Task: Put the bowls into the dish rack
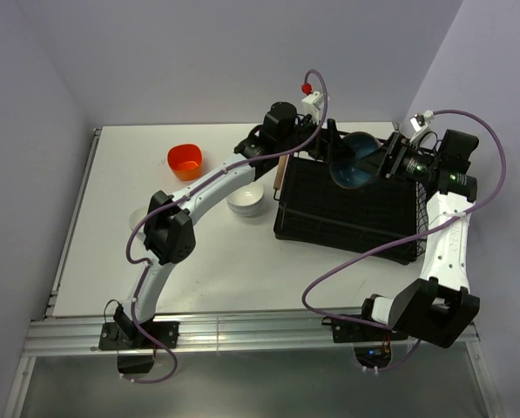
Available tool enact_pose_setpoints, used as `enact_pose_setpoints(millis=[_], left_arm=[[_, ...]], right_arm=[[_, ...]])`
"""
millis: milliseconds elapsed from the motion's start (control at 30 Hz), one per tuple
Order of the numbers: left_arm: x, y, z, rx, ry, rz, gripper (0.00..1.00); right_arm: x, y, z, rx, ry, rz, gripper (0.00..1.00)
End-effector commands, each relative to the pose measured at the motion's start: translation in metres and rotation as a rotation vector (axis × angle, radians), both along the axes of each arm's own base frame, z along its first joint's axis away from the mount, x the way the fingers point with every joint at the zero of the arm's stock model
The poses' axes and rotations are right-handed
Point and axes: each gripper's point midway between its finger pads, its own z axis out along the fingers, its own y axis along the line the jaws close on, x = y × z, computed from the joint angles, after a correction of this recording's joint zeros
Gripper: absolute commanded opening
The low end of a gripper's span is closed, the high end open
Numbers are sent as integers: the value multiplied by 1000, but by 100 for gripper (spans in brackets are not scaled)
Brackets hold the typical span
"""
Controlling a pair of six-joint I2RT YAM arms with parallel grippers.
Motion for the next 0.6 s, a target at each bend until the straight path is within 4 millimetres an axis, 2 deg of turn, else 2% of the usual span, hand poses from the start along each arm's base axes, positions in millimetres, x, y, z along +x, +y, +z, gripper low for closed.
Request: enact_pose_setpoints(millis=[0, 267, 567], left_arm=[[-1, 9, 37, -49, -62, 23, 81], [6, 19, 30, -12, -55, 66, 92], [14, 33, 48, -24, -78, 98, 98]], right_arm=[[2, -7, 30, -81, -136, -7, 0], [9, -24, 13, -128, -84, -73, 0], [14, -42, -11, -208, -25, -130, 0]])
